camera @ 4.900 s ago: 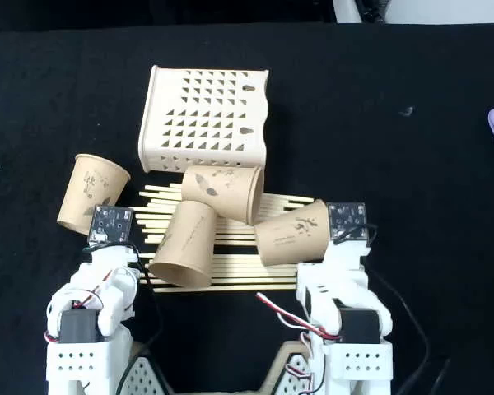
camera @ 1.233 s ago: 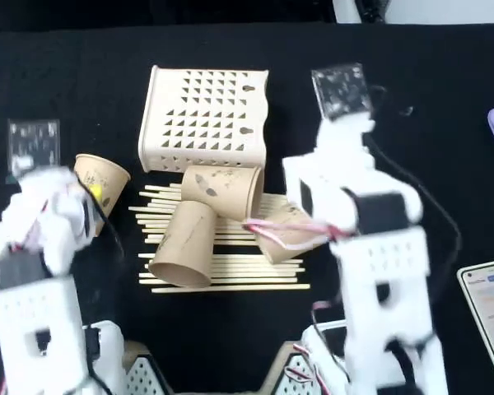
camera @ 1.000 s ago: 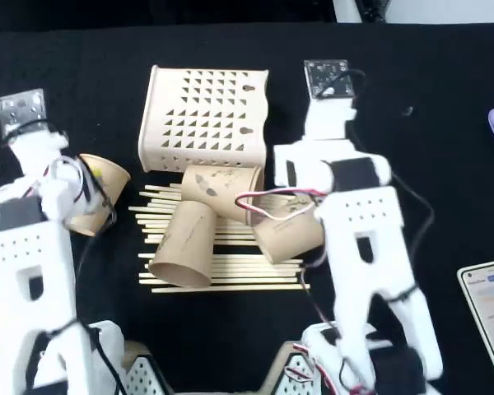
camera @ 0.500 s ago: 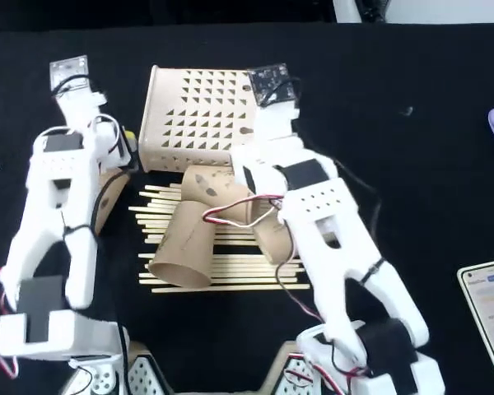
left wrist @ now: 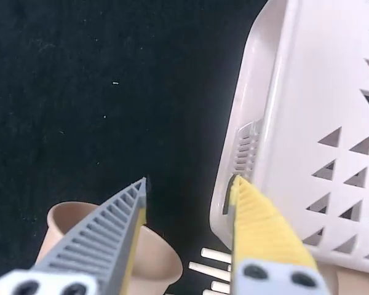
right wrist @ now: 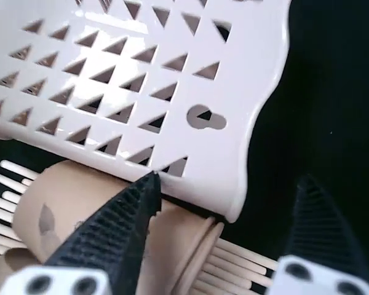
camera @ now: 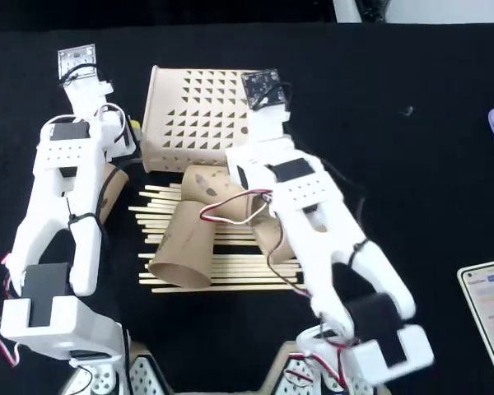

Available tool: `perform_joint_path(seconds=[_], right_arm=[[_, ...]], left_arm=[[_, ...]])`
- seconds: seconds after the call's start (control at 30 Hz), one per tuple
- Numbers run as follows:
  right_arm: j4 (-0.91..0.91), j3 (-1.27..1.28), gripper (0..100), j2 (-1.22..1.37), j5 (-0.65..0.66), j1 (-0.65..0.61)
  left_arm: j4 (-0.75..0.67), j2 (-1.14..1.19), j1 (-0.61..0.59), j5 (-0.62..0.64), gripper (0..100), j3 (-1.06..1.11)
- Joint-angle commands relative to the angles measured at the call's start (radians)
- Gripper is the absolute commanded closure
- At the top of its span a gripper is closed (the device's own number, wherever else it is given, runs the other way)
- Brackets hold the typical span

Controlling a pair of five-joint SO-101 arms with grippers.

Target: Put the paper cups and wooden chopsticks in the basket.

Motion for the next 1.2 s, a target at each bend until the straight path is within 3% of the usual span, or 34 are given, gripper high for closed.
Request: perform_joint_path(seconds=[0.0,0.23,0.4,0.77,0.93,1.17], right_arm=[[-0.035,-0.008,67.0,0.048,0.008,-0.006],[-0.066,-0.018,88.8,0.041,0.008,-0.003],[-0.101,0.041,98.7,-0.062,0.009,-0.002],[-0.129,0.213,98.8,-0.443,0.172,0.035],[-0.132,0.196,98.8,-0.565,0.324,0.101],[-0.025,0.047,98.8,-0.578,0.394,0.121]], left_arm=[[-0.023,-0.006,0.036,0.012,78,-0.045],[-0.015,-0.005,0.038,0.012,78,-0.039],[-0.021,-0.005,0.038,0.012,78,-0.021],[-0.006,-0.012,0.03,0.012,78,-0.021],[0.034,-0.015,0.051,0.012,78,-0.022],[0.034,-0.006,0.056,0.012,78,-0.019]])
